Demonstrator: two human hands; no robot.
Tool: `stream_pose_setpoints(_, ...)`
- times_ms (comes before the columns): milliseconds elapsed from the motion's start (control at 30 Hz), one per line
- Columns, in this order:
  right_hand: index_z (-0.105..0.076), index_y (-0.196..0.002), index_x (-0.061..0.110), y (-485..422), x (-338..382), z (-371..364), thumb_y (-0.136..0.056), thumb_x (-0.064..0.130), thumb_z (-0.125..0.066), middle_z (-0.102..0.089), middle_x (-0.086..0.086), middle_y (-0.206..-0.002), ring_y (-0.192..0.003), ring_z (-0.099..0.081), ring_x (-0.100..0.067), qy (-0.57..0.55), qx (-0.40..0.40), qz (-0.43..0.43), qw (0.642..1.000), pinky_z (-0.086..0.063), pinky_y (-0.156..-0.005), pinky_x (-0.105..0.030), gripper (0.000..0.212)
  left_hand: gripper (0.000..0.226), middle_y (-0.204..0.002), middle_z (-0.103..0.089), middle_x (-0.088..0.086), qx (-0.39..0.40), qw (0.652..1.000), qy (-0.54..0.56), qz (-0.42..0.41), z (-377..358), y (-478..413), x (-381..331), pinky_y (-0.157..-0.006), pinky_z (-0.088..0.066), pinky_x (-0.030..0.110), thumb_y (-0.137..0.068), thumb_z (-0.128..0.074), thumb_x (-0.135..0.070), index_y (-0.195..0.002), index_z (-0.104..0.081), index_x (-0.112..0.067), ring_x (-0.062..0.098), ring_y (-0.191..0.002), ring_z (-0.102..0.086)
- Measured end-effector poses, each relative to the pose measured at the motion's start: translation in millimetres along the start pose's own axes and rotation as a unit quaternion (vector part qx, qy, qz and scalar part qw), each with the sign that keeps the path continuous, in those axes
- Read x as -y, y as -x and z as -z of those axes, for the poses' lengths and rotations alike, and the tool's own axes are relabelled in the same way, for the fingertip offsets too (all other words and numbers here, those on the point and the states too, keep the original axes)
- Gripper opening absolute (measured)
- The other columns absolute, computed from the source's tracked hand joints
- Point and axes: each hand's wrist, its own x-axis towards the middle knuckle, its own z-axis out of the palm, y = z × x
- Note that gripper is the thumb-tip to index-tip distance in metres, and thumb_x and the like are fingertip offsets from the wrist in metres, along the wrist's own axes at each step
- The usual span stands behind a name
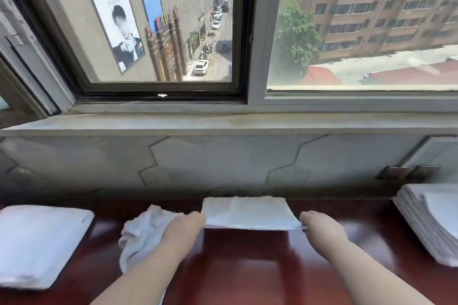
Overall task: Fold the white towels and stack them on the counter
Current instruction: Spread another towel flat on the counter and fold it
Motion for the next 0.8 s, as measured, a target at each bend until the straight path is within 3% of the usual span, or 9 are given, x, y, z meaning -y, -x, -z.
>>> stream_pose_setpoints(100, -0.057, -0.108, 0.025, 18.9, -0.3, -43.6, -0.089, 0.010, -0.051, -0.059, 0.005, -0.116, -0.118, -0.054, -0.021, 0.078, 0.050, 0.061, 0.994, -0.050, -0.079, -0.033, 0.025, 0.025, -0.075, -0.064, -0.005, 0.036, 0.999, -0.005, 0.014, -46.6, 26.7, 3.5, -0.056, -0.048, 0.030, -0.085, -0.061, -0.046, -0.073, -0.062, -0.024, 0.012, -0.067, -0.059)
stream_pose_setpoints(167, -0.057, -0.114, 0.025, 28.4, -0.9, -65.9, -0.091, 0.008, -0.048, -0.055, 0.005, -0.126, -0.125, -0.049, -0.022, 0.128, 0.066, 0.110, 0.983, -0.050, -0.085, -0.036, 0.030, 0.004, -0.085, -0.066, -0.001, 0.070, 0.997, 0.042, 0.003, -60.6, 39.2, -2.8, -0.059, -0.051, 0.029, -0.085, -0.063, -0.027, -0.083, -0.063, -0.024, 0.015, -0.072, -0.063)
stream_pose_setpoints(267, -0.064, -0.120, 0.023, 47.8, -1.4, -85.4, -0.085, 0.007, -0.057, -0.045, 0.004, -0.152, -0.136, -0.045, -0.029, 0.134, 0.078, 0.157, 0.975, -0.047, -0.095, -0.037, 0.038, 0.045, -0.065, -0.060, 0.002, 0.105, 0.993, 0.025, -0.036, -82.5, 52.2, -9.1, -0.047, -0.049, 0.028, -0.038, -0.085, 0.003, -0.070, -0.064, -0.018, 0.022, -0.049, -0.060)
stream_pose_setpoints(367, -0.078, -0.078, 0.023, 69.4, -4.1, -94.0, -0.041, 0.018, -0.094, -0.073, -0.003, -0.125, -0.101, -0.073, -0.029, 0.122, 0.061, 0.203, 0.970, -0.062, -0.077, -0.034, 0.041, 0.053, -0.052, -0.048, -0.001, 0.059, 0.995, -0.041, -0.076, -111.8, 66.5, -2.4, -0.041, -0.038, 0.027, -0.016, -0.088, 0.001, -0.054, -0.059, -0.021, 0.020, -0.036, -0.046)
stream_pose_setpoints(433, -0.079, -0.074, 0.019, 80.8, -6.7, -108.3, -0.032, 0.020, -0.098, -0.074, -0.006, -0.122, -0.104, -0.074, -0.030, 0.116, 0.085, 0.220, 0.965, -0.063, -0.080, -0.041, 0.046, 0.049, -0.057, -0.050, 0.000, 0.060, 0.983, -0.122, -0.127, -131.5, 82.2, -2.2, -0.043, -0.040, 0.030, -0.023, -0.092, -0.004, -0.057, -0.062, -0.021, 0.020, -0.041, -0.047)
stream_pose_setpoints(567, -0.069, -0.120, 0.016, 95.3, -11.0, -128.0, -0.082, 0.036, -0.060, -0.015, -0.016, -0.168, -0.155, -0.020, -0.035, 0.156, 0.191, 0.214, 0.945, -0.018, -0.126, -0.051, 0.044, 0.030, -0.088, -0.054, 0.007, 0.066, 0.976, -0.161, -0.132, -157.7, 108.5, -2.9, -0.063, -0.043, 0.040, -0.053, -0.081, -0.022, -0.079, -0.067, -0.018, 0.028, -0.071, -0.055)
stream_pose_setpoints(667, -0.077, -0.086, 0.023, 84.5, 0.7, -124.5, -0.080, 0.063, -0.053, -0.057, -0.012, -0.147, -0.138, -0.052, -0.033, 0.100, 0.160, 0.229, 0.955, -0.040, -0.115, -0.050, 0.047, 0.033, -0.118, -0.054, 0.010, 0.028, 0.989, -0.090, -0.116, -156.5, 96.8, -7.8, -0.088, -0.038, 0.045, -0.077, -0.060, -0.048, -0.093, -0.067, -0.019, 0.035, -0.107, -0.057)
stream_pose_setpoints(733, -0.076, -0.102, 0.021, 63.8, 15.0, -124.4, -0.090, 0.064, -0.041, -0.055, -0.010, -0.149, -0.142, -0.048, -0.030, 0.036, 0.101, 0.203, 0.973, -0.037, -0.118, -0.045, 0.057, 0.046, -0.145, -0.048, 0.016, -0.005, 0.993, -0.051, -0.109, -148.1, 66.6, -20.2, -0.109, -0.030, 0.045, -0.090, -0.047, -0.054, -0.119, -0.066, -0.024, 0.038, -0.135, -0.049)
stream_pose_setpoints(800, -0.057, -0.138, 0.021, 37.2, 33.4, -131.4, -0.097, 0.063, -0.026, -0.026, -0.007, -0.167, -0.156, -0.019, -0.026, -0.020, 0.073, 0.186, 0.980, -0.013, -0.126, -0.039, 0.066, 0.065, -0.171, -0.004, 0.013, 0.009, 0.994, -0.032, -0.109, -140.1, 26.1, -33.6, -0.128, -0.002, 0.041, -0.101, -0.030, -0.057, -0.160, -0.029, -0.030, 0.031, -0.158, -0.004)
